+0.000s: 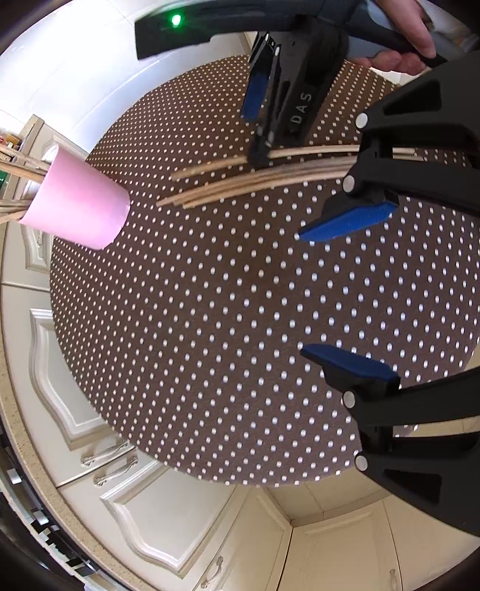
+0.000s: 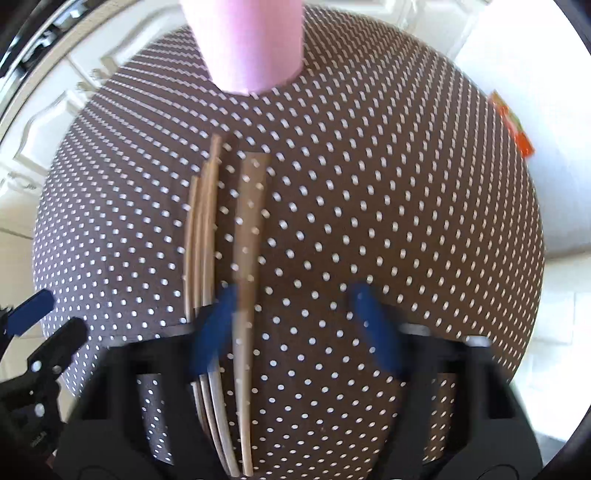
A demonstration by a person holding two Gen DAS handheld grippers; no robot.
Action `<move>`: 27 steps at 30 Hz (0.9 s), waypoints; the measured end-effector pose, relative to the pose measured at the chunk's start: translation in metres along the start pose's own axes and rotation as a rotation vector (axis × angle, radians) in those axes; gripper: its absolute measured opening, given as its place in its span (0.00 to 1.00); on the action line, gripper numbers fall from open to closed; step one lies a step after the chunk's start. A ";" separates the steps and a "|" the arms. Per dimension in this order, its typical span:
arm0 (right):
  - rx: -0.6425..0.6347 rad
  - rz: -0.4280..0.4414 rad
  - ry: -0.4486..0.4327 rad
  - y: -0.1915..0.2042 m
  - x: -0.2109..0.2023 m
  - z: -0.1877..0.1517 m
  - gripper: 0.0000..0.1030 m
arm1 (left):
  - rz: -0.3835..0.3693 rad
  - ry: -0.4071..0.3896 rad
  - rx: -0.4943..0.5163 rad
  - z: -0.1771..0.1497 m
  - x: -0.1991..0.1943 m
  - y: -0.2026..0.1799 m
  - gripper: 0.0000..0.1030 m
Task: Organize utensils
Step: 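Lower both grippers onto the chopsticks and close the right gripper on one, then close the left gripper on another chopstick while the right gripper holds its own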
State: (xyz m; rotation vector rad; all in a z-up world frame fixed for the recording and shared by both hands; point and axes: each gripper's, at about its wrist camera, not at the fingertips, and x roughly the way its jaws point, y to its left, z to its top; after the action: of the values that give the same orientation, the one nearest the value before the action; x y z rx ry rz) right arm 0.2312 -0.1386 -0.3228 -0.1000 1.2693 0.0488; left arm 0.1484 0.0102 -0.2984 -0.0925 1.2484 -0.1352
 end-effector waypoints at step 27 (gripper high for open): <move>0.168 0.384 -0.016 -0.100 -0.001 -0.015 0.05 | 0.080 0.119 0.013 0.046 0.062 -0.099 0.65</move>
State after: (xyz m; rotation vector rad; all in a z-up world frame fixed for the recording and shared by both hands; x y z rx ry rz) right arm 0.2255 -0.2400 -0.3214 0.2891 1.2570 0.2719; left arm 0.2057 -0.0978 -0.3279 -0.0230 1.3681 -0.0803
